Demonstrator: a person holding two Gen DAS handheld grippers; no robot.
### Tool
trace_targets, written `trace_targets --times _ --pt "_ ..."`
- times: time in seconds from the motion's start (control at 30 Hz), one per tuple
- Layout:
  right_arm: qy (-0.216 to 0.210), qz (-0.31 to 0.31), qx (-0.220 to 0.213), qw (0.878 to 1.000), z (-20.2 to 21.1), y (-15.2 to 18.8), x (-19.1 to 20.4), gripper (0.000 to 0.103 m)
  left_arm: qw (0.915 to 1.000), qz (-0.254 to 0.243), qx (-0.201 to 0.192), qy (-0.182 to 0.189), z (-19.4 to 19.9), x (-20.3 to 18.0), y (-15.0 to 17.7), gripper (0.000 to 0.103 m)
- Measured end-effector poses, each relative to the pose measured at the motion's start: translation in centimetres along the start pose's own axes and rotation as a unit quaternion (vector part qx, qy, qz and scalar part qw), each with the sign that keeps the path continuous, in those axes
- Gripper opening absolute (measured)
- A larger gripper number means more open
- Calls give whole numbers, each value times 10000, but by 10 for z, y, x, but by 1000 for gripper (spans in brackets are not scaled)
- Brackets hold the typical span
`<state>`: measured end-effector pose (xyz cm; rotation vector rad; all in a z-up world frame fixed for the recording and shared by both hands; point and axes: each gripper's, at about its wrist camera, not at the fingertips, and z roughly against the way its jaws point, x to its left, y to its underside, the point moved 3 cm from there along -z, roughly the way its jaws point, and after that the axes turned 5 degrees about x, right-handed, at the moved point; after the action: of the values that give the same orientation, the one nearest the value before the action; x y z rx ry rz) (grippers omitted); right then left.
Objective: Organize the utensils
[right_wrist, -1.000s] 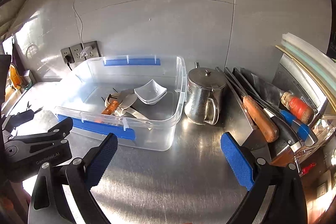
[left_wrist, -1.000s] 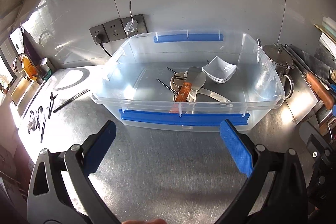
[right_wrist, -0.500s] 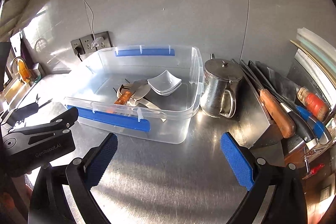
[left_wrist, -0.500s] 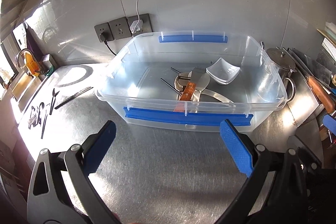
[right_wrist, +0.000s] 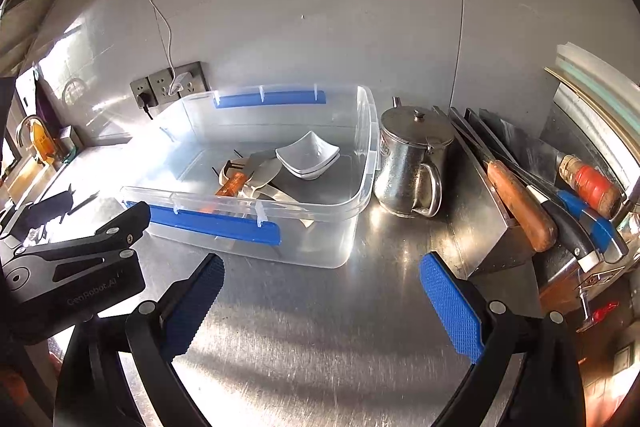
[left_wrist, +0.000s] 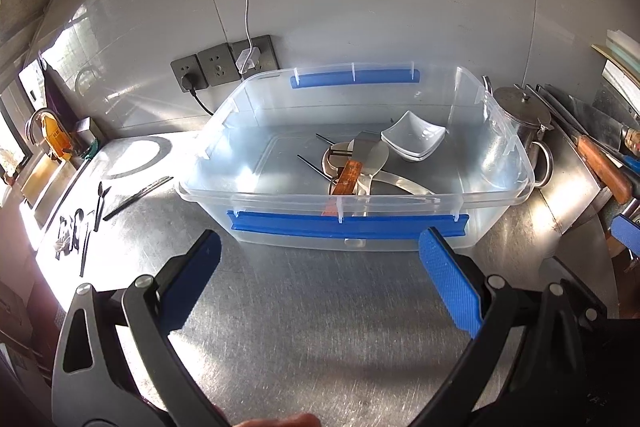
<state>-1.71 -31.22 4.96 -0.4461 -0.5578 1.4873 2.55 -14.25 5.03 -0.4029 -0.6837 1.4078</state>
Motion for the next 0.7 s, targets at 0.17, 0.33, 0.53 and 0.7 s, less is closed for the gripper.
trace_targets --times 0.17,0.33,0.53,0.7 --pt "76 3 74 9999 -1 3 -1 98 10000 -20 22 38 0 -1 1 95" --pt "102 -10 118 9999 -2 6 -1 98 10000 -14 66 38 -1 -1 4 95" --pt "110 -124 171 9997 -5 9 -7 98 9999 -23 116 18 -2 -3 6 95" --pt "111 -184 240 9995 -8 13 -13 98 9998 -76 179 21 -4 -8 10 95"
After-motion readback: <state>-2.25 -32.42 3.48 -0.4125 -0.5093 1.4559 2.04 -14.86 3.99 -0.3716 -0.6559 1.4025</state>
